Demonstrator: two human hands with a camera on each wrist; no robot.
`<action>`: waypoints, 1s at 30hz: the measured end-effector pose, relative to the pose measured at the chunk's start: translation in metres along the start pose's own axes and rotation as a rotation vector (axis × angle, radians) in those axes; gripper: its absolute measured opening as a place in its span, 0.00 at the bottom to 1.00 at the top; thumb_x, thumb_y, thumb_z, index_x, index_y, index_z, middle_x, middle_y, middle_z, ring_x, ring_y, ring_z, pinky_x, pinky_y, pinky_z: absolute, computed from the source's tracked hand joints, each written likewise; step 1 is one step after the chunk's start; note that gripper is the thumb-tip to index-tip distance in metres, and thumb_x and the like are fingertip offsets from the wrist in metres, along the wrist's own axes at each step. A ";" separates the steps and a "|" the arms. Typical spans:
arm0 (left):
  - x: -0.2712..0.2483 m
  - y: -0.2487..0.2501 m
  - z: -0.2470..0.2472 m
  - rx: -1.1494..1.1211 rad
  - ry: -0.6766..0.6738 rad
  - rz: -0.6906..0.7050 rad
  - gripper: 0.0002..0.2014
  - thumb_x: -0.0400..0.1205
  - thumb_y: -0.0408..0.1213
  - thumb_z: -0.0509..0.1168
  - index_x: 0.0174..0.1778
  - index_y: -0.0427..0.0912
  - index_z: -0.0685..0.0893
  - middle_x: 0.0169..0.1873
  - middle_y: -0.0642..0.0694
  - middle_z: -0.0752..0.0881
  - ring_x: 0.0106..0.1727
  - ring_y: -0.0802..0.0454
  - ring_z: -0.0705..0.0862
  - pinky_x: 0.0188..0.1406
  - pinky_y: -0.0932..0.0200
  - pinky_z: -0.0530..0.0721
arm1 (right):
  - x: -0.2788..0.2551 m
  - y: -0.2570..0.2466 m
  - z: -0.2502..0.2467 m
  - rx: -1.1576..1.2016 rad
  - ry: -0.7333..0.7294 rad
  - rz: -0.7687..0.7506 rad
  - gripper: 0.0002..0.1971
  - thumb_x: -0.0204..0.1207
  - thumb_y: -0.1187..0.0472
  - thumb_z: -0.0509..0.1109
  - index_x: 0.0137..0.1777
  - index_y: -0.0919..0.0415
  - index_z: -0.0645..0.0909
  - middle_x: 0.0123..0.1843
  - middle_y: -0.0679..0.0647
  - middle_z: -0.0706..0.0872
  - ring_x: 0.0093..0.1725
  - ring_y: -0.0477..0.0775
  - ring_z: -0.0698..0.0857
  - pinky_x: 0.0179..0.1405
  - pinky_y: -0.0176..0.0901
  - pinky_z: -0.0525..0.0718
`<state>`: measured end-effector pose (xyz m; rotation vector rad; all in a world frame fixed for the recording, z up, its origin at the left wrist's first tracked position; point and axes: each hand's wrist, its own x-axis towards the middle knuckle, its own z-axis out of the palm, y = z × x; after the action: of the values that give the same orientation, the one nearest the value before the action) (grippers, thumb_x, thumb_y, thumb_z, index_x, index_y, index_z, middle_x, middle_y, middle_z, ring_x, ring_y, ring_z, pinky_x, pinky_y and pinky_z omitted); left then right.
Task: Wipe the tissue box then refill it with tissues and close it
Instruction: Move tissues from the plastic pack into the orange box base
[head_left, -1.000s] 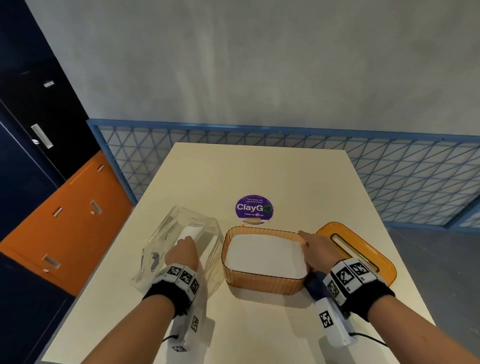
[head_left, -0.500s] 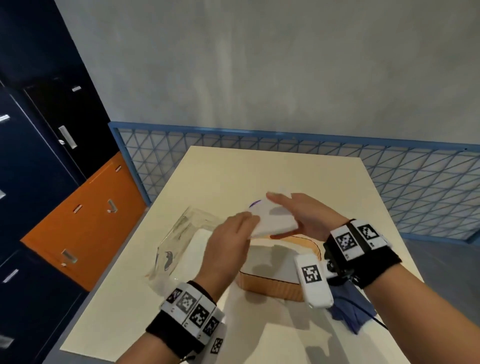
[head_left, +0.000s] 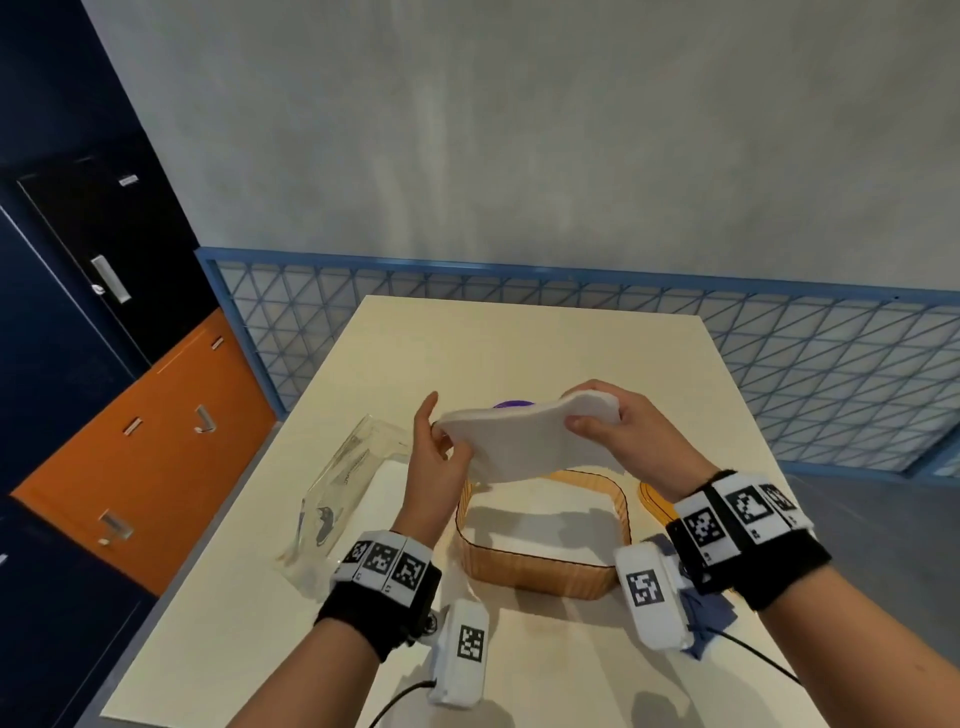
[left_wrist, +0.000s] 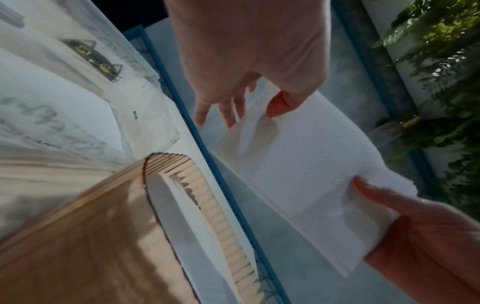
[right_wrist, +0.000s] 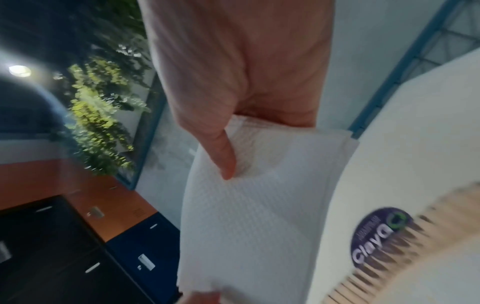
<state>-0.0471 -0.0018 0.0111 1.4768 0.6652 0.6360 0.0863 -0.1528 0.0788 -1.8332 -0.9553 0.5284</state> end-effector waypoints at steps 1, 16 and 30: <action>0.000 -0.001 0.000 0.016 -0.015 0.018 0.31 0.82 0.22 0.56 0.80 0.50 0.60 0.59 0.41 0.78 0.59 0.50 0.78 0.45 0.71 0.81 | -0.004 0.008 0.002 0.054 0.017 0.034 0.06 0.77 0.68 0.67 0.49 0.58 0.82 0.42 0.49 0.83 0.43 0.50 0.80 0.44 0.42 0.76; -0.006 -0.025 0.022 0.586 0.016 -0.119 0.29 0.85 0.32 0.55 0.81 0.48 0.54 0.42 0.44 0.82 0.52 0.41 0.82 0.66 0.43 0.75 | -0.015 0.074 0.030 -0.141 0.269 0.438 0.14 0.76 0.67 0.67 0.61 0.66 0.76 0.56 0.62 0.84 0.56 0.60 0.82 0.52 0.46 0.79; -0.006 -0.025 0.035 1.369 -0.135 0.030 0.30 0.82 0.25 0.53 0.80 0.49 0.58 0.67 0.43 0.74 0.68 0.42 0.73 0.68 0.38 0.68 | -0.034 0.067 0.039 -1.022 0.048 0.223 0.25 0.77 0.59 0.67 0.73 0.58 0.69 0.72 0.60 0.69 0.67 0.62 0.71 0.59 0.48 0.77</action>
<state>-0.0259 -0.0302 -0.0142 2.7445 1.0423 0.0000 0.0641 -0.1740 -0.0005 -2.8667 -1.0873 0.0936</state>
